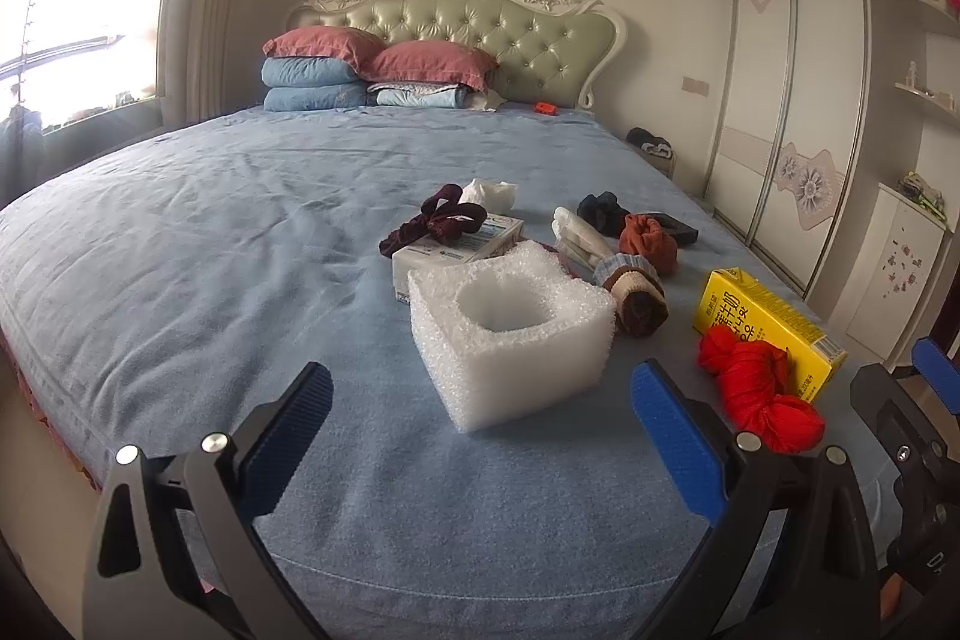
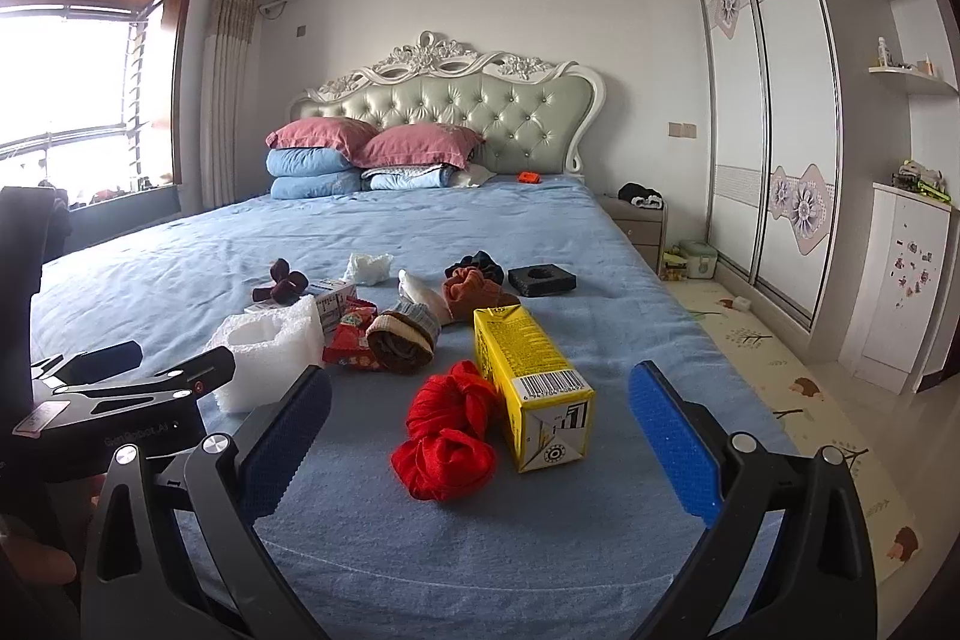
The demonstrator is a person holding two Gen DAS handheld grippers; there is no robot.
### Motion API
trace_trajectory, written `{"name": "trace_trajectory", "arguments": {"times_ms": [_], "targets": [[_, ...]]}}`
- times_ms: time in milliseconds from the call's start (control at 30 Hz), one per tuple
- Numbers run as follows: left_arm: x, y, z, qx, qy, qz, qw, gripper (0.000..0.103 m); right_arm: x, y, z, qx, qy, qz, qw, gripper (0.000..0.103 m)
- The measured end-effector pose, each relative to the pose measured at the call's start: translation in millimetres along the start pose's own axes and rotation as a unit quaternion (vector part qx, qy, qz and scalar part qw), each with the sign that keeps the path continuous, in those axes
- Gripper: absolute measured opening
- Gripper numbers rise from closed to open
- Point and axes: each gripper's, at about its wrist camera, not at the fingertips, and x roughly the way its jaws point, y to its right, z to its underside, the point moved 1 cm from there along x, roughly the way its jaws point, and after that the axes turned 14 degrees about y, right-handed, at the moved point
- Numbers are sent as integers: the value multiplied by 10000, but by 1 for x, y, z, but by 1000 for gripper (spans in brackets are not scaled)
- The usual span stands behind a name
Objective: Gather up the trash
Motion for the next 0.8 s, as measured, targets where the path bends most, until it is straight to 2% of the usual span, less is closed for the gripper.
{"name": "trace_trajectory", "arguments": {"times_ms": [800], "targets": [[6, 7, 1, 92, -19, 32, 10000, 99, 7, -2, 3, -88, -82, -37, 9999, 95]]}}
